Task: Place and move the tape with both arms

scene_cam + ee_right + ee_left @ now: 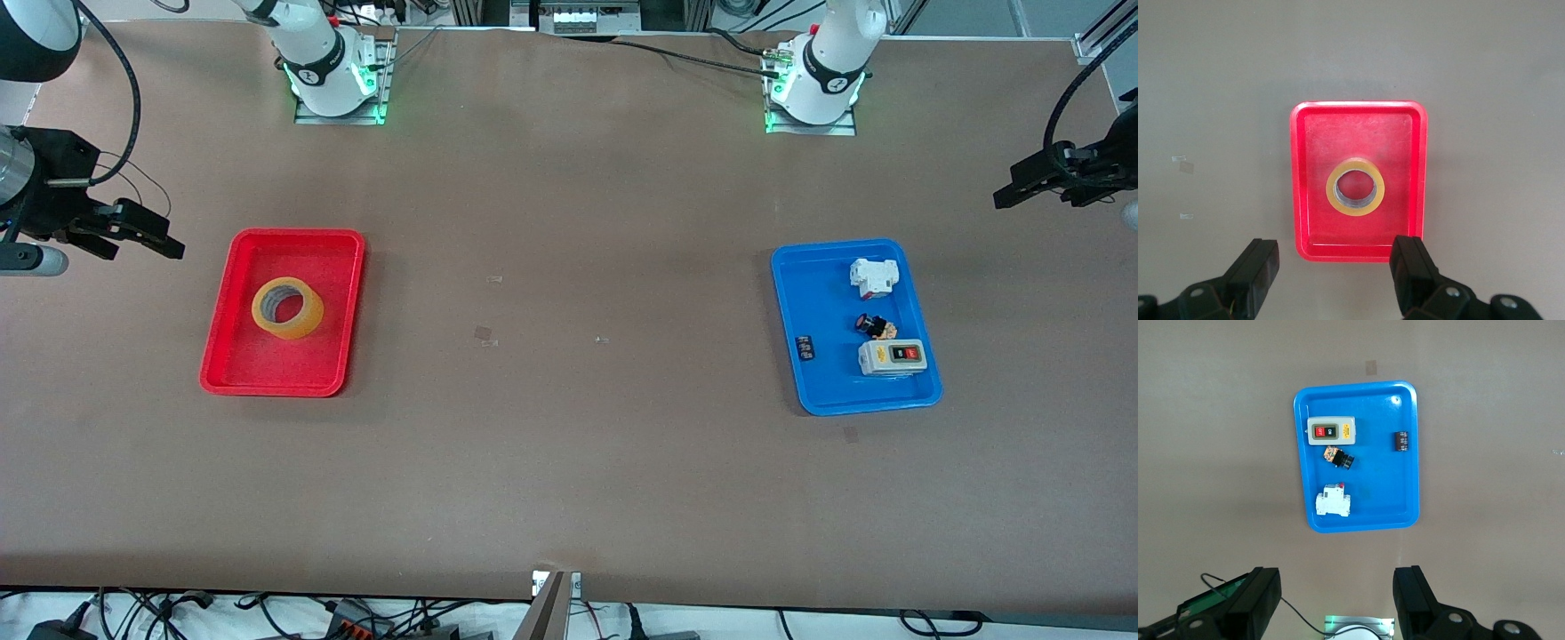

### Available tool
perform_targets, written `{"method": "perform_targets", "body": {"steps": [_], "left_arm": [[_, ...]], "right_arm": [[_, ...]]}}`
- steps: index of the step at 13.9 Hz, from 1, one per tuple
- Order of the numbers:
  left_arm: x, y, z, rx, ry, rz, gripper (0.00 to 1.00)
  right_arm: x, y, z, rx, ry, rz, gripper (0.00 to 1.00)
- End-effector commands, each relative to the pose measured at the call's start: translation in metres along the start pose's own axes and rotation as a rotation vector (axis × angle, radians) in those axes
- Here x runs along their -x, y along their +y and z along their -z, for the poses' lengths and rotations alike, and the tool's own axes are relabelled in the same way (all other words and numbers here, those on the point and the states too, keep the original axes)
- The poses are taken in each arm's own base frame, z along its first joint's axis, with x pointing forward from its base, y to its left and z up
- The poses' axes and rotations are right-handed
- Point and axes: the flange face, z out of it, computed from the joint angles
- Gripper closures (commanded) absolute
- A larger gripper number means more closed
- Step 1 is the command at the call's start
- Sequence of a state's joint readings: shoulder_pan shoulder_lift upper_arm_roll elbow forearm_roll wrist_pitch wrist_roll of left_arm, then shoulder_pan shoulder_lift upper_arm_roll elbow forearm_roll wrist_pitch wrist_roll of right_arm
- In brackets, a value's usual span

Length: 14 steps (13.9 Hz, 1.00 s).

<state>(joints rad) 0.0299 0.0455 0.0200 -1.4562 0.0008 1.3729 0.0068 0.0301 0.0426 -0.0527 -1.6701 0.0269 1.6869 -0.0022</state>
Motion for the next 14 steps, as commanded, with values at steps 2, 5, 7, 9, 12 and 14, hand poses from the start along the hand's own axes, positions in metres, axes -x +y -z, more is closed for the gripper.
{"method": "perform_targets", "body": {"steps": [2, 5, 7, 9, 12, 14], "left_arm": [[0.004, 0.001, 0.007, -0.001, 0.005, 0.008, 0.0], [0.005, 0.001, 0.007, -0.001, 0.006, 0.008, 0.0], [0.004, 0.001, 0.007, -0.001, 0.005, 0.008, 0.0], [0.004, 0.002, 0.007, -0.001, 0.004, 0.006, 0.0], [0.004, 0.002, 0.007, -0.001, 0.005, 0.006, 0.0], [0.004, 0.002, 0.007, -0.001, 0.004, 0.006, 0.0]], "right_arm": [[0.005, -0.002, 0.008, -0.003, -0.013, 0.021, 0.0], [0.004, 0.004, 0.011, 0.0, 0.001, 0.012, 0.0], [0.005, 0.014, 0.013, -0.011, 0.005, -0.009, 0.0], [0.005, -0.001, 0.012, -0.003, 0.004, 0.023, 0.0], [0.005, -0.001, 0.014, -0.002, 0.007, 0.021, 0.0], [0.007, -0.001, 0.017, 0.0, 0.01, 0.029, 0.0]]}}
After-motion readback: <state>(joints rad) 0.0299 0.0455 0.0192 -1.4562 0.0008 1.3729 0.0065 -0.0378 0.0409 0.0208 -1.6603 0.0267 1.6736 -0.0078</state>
